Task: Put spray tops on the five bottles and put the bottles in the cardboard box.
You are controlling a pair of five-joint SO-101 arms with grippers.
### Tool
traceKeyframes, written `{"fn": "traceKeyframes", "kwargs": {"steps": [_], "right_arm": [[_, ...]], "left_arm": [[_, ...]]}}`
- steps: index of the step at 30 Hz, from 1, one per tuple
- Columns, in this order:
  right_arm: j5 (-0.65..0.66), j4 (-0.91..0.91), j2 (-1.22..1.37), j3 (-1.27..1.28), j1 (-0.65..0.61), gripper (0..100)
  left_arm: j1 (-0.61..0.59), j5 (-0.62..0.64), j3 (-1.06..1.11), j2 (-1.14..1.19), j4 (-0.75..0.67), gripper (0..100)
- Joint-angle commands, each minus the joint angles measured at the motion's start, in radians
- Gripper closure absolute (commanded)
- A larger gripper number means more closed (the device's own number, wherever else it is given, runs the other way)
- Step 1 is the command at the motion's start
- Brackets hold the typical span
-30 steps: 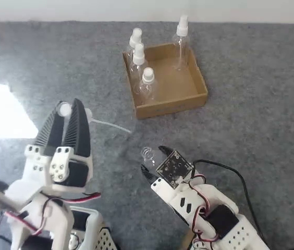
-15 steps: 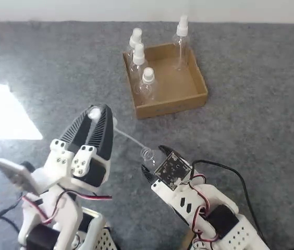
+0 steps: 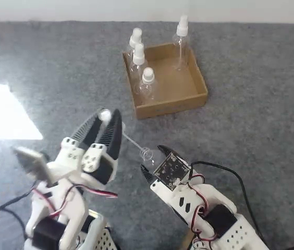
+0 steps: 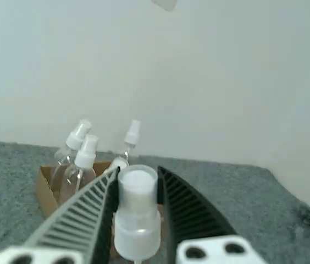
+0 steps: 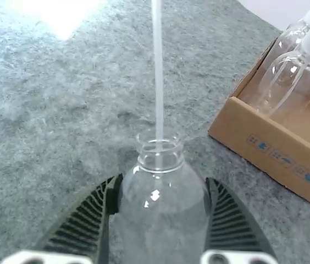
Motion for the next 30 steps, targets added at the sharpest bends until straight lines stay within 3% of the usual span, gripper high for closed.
{"fn": "traceKeyframes", "kwargs": {"steps": [1, 10, 18, 30], "right_arm": [[0.015, -0.03, -0.016, -0.015, -0.001, 89.8], [0.011, -0.093, -0.016, -0.003, 0.065, 89.8], [-0.029, -0.193, -0.016, 0.028, 0.068, 89.8], [-0.029, -0.199, -0.016, 0.028, 0.068, 89.8]], "left_arm": [[0.084, -0.052, 0.022, -0.015, -0.005, 99], [0.112, -0.058, 0.059, -0.015, -0.008, 99], [0.115, -0.06, 0.128, -0.014, -0.041, 98], [0.158, -0.086, 0.16, -0.012, -0.041, 96]]}}
